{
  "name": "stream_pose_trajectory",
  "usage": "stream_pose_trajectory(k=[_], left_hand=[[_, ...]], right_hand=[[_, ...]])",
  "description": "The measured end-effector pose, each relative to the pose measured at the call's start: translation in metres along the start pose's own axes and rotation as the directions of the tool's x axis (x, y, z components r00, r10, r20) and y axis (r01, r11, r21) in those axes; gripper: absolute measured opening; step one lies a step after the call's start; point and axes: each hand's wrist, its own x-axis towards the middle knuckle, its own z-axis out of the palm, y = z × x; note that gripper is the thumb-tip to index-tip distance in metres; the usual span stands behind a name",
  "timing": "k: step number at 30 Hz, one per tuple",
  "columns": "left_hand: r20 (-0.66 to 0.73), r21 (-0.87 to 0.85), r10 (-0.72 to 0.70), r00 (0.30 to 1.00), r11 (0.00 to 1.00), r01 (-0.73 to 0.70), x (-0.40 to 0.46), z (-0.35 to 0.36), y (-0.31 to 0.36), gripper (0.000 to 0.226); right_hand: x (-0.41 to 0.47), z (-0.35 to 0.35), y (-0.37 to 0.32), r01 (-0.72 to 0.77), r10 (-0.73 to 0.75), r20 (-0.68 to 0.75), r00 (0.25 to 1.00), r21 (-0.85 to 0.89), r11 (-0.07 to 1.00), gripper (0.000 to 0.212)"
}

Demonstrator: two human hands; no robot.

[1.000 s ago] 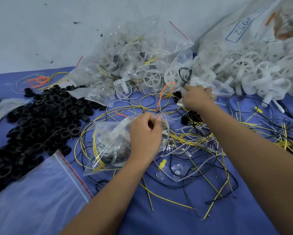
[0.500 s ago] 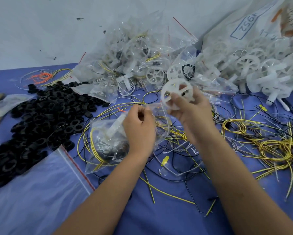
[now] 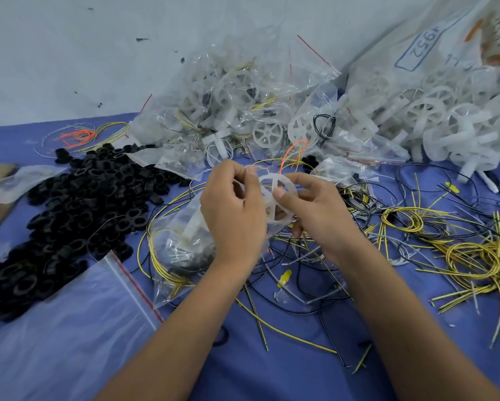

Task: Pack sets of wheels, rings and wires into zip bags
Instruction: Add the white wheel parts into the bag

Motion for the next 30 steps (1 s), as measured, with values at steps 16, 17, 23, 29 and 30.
stream_pose_trajectory(k=[16, 17, 23, 29, 30], left_hand=[[0.267, 0.005, 0.306, 0.914, 0.948, -0.319, -0.019, 0.009, 0.051, 0.027], [0.268, 0.011, 0.288, 0.919, 0.953, -0.301, -0.017, 0.008, 0.051, 0.029], [0.295, 0.131, 0.166, 0.941, 0.968, -0.212, -0.005, 0.004, 0.036, 0.024], [0.356, 0.161, 0.125, 0.926, 0.968, -0.193, -0.003, 0.005, 0.032, 0.026], [0.348, 0.151, 0.133, 0.928, 0.969, -0.195, -0.004, 0.005, 0.033, 0.028]], right_hand=[[-0.007, 0.009, 0.002, 0.134, -0.168, 0.184, 0.968, 0.186, 0.973, 0.022], [-0.007, 0.009, 0.0, 0.155, -0.192, 0.243, 0.951, 0.164, 0.974, 0.028], [-0.01, 0.012, 0.002, 0.267, -0.169, 0.452, 0.876, -0.163, 0.95, 0.058], [-0.007, 0.015, 0.012, 0.225, -0.106, 0.399, 0.911, -0.263, 0.938, 0.048], [-0.007, 0.017, 0.014, 0.238, -0.126, 0.376, 0.918, -0.27, 0.933, 0.045]])
